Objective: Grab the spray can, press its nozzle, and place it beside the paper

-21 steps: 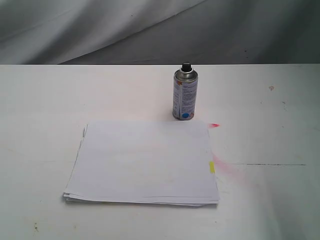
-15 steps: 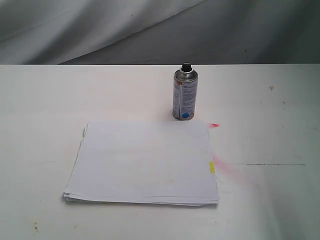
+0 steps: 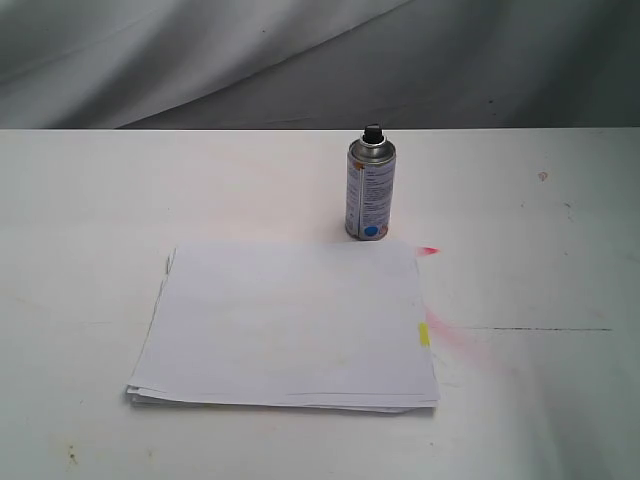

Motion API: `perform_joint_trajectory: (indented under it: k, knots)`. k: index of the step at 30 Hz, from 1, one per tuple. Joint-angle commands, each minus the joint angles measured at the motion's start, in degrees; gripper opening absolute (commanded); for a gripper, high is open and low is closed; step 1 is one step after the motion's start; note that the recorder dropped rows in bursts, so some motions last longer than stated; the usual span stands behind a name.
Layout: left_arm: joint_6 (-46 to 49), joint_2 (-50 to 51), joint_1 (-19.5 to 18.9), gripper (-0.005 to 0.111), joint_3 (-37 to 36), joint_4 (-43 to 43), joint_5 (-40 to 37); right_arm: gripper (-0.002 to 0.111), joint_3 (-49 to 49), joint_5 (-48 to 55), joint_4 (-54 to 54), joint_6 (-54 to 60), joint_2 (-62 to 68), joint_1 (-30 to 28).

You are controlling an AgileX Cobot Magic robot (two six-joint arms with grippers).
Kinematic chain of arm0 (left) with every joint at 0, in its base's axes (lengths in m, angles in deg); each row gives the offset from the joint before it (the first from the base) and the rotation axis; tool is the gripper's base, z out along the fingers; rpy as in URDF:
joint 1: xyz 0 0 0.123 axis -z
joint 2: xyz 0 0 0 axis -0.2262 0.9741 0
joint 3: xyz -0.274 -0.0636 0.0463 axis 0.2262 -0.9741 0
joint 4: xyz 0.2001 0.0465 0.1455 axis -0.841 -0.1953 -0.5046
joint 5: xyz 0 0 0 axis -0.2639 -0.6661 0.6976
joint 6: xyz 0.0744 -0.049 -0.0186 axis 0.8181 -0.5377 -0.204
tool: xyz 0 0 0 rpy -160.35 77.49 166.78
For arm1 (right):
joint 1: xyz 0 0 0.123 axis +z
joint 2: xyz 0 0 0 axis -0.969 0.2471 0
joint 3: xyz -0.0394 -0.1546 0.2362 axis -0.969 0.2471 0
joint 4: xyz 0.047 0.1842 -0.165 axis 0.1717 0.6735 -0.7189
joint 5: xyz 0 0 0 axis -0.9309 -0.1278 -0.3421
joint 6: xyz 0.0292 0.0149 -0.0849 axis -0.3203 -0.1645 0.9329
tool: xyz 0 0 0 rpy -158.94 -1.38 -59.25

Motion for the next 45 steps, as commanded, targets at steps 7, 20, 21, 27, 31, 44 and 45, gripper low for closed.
perform_joint_trajectory:
  k: [7,20,21,27,31,44,45]
  knots:
    - [-0.36,-0.24,-0.14,0.001,-0.24,-0.13,0.4,0.024,-2.24,4.22,5.6,-0.14,-0.31,-0.29]
    - [-0.36,-0.24,-0.14,0.001,-0.24,-0.13,0.4,0.024,-28.53,14.19,4.96,-0.14,19.06,-0.29]
    - [-0.36,-0.24,-0.14,0.001,-0.24,-0.13,0.4,0.024,-30.33,13.91,4.96,-0.14,21.65,-0.29]
    - [-0.36,-0.24,-0.14,0.001,-0.24,-0.13,0.4,0.024,-38.66,12.03,4.96,-0.14,35.91,2.1]
    - [-0.36,-0.24,-0.14,0.001,-0.24,-0.13,0.4,0.024,-40.3,8.16,4.96,-0.14,43.38,7.94]
    - [-0.36,-0.24,-0.14,0.001,-0.24,-0.13,0.4,0.024,-40.3,-4.92,6.56,-0.14,64.99,25.54]
    - [-0.36,-0.24,-0.14,0.001,-0.24,-0.13,0.4,0.024,-40.3,-5.54,6.85,-0.14,66.63,26.06]
